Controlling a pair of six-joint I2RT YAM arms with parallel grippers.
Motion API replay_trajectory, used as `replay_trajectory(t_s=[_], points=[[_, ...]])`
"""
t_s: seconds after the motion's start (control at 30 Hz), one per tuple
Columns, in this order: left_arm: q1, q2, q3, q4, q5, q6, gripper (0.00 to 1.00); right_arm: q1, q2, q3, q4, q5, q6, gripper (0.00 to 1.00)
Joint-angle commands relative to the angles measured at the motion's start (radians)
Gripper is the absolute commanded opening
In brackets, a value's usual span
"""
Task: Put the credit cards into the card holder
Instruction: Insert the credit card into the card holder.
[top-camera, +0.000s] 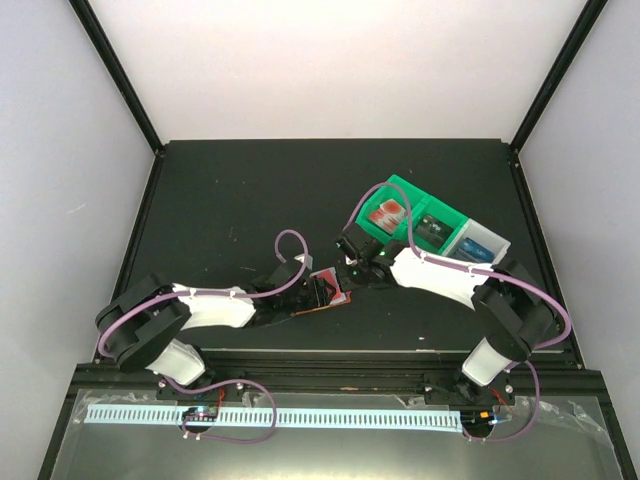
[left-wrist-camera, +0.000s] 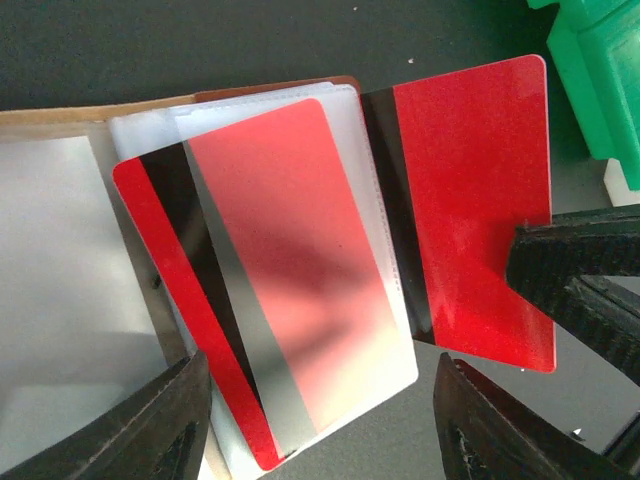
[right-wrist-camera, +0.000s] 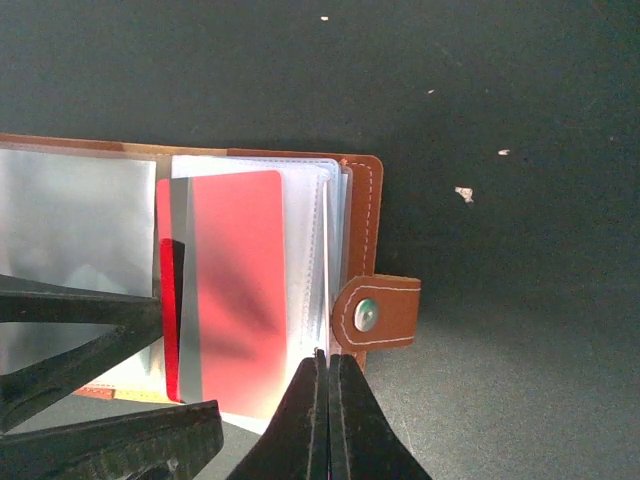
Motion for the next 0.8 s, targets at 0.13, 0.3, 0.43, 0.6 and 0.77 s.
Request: replay_trajectory(t_s=[0.13,0.3,0.43,0.6,0.77], points=[[-0.004,0.020,0.036,0.047,-0.009,0.048,0.53,-0.003,-0.023,-0.026,0.011,0.002,0.005,0.01],[-0.003,-0.019,0.028,-0.004,-0.059,0.088,0.51,-0.003,-0.080,-0.033,0.005,0.047,0.002,0.01],[-0.003,-0.029,0.035,-0.026,-0.069,0.117,0.50,-0.003,-0.149,-0.048,0.001,0.082,-0.009,0.01],[-0.003,-0.034,0.051,-0.052,-0.072,0.152,0.60,-0.003,-0.221,-0.085,0.016,0.064,-0.012,0.01],[-0.002,-0.007,0.081,-0.056,-0.069,0.185,0.61,-0.003,-0.262,-0.148,0.053,0.019,0.008,0.01]])
